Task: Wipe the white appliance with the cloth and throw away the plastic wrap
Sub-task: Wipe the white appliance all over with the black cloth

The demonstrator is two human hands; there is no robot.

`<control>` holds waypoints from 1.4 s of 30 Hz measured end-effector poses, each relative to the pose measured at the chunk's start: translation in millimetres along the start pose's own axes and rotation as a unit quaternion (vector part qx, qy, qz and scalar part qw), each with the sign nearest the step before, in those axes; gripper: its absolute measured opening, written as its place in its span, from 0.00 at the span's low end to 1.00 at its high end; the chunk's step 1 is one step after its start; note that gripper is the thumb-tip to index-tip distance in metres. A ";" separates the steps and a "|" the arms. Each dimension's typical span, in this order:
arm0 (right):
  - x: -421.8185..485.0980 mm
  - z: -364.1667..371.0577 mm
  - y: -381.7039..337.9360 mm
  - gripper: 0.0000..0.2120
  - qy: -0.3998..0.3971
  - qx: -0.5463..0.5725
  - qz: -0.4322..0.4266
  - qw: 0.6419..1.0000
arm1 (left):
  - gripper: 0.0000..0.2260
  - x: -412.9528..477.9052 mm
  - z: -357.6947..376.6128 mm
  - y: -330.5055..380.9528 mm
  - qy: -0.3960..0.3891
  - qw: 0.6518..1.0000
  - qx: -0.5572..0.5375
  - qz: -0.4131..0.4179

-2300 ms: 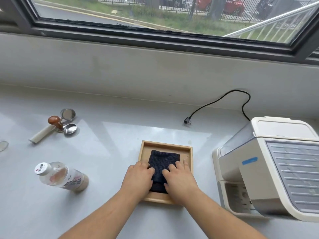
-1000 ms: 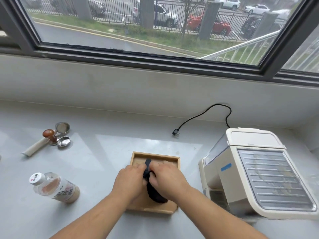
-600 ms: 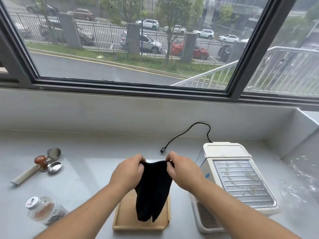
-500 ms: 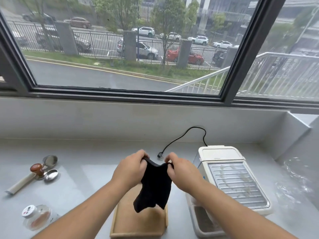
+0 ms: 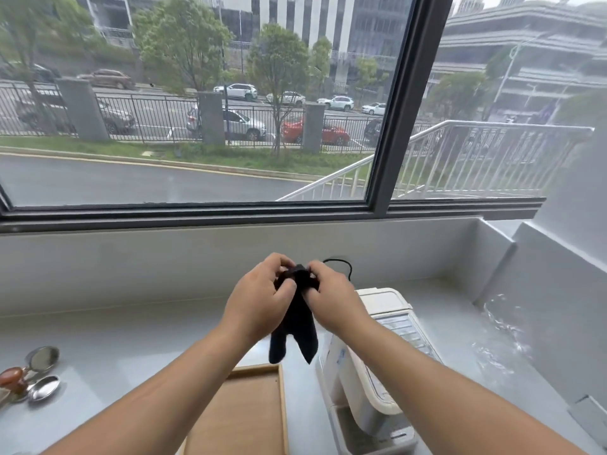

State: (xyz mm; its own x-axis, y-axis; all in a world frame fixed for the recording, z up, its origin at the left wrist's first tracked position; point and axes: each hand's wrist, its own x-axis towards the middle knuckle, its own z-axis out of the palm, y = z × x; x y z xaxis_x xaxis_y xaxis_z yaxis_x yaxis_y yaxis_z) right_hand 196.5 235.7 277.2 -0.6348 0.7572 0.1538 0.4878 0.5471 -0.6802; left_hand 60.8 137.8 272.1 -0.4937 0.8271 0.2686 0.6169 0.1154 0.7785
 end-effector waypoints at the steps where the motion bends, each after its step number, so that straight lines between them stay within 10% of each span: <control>1: 1.3 -8.2 2.0 0.07 0.015 0.001 -0.002 1.000 | 0.10 -0.2 3.6 1.1 -0.009 1.000 0.006 0.002; 22: 2.4 -114.9 112.0 0.22 0.121 -0.144 -0.028 0.982 | 0.26 -15.2 158.5 18.7 -0.094 0.996 0.002 0.001; 31: 0.4 -90.8 149.2 0.22 -0.098 -0.206 -0.021 0.973 | 0.24 -11.6 202.6 28.7 -0.027 0.999 0.023 -0.023; 42: -13.6 -58.6 161.8 0.14 -0.100 -0.237 -0.099 0.961 | 0.28 -23.0 222.2 20.5 0.072 0.995 0.043 -0.055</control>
State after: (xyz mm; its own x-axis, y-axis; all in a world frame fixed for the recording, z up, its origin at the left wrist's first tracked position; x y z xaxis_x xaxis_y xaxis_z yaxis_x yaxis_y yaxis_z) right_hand 319.2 334.8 207.0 -0.8229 0.5635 0.0728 0.5336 0.8105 -0.2416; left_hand 221.0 243.4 155.8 -0.6399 0.7199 0.2688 0.6019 0.2521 0.7578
